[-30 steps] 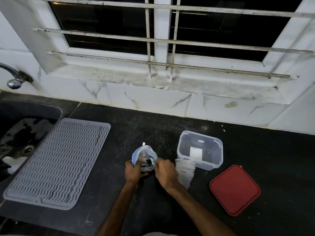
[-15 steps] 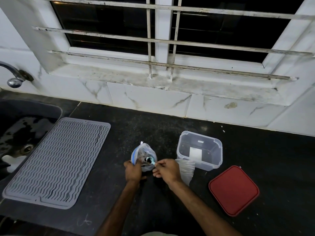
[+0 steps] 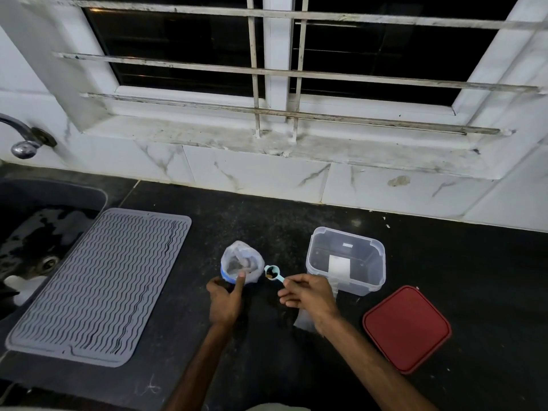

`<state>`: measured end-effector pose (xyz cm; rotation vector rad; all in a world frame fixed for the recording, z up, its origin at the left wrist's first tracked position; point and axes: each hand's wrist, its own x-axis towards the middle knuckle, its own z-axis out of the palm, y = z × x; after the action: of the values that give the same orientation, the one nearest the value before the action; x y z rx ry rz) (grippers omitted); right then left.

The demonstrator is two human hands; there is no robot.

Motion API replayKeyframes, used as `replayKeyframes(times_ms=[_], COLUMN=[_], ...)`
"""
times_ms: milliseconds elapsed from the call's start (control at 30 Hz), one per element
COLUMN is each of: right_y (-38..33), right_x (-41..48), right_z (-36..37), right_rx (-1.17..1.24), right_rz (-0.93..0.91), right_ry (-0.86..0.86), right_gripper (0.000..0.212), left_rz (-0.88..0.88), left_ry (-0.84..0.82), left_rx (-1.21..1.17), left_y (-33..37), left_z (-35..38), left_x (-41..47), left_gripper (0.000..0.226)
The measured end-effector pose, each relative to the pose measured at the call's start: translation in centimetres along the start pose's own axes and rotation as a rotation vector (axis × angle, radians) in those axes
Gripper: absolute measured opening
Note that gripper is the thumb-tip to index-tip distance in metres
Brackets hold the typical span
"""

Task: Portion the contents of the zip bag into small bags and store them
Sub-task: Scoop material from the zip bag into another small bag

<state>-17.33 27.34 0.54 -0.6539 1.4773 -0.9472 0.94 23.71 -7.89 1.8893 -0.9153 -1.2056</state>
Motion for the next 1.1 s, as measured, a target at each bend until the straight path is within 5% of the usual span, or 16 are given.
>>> replayKeyframes(times_ms=[200, 267, 367, 567, 867, 1100], right_y=[-1.1, -1.3, -1.4, -1.2, 1.0, 1.8], right_x=[-2.3, -2.9, -3.7, -4.5, -4.6, -3.3], right_z=[-2.9, -3.8, -5.5, -9.7, -11.1, -10.5], right_rx=[0.046, 0.076, 0.109, 0.135, 0.071, -0.055], right_rz=[-0.043, -0.048, -0.068, -0.081, -0.088, -0.116], right_ry=[0.002, 0.008, 0.038, 0.137, 0.132, 0.107], right_gripper=[0.013, 0.014, 0.013, 0.014, 0.01, 0.008], left_rz=[0.224, 0.324, 0.501, 0.725, 0.783, 0.792], left_ry=[0.309, 0.247, -0.1, -0.473, -0.437, -0.377], left_rx=[0.01, -0.024, 0.068, 0.656, 0.757, 0.588], left_y=[1.2, 2.4, 2.8, 3.4, 2.9, 2.1], left_z=[-0.8, -0.1, 1.6, 5.3, 7.6, 7.1], left_x=[-3.2, -5.3, -7.3, -8.5, -7.2, -7.6], left_gripper=[0.057, 0.033, 0.01, 0.049, 0.017, 0.008])
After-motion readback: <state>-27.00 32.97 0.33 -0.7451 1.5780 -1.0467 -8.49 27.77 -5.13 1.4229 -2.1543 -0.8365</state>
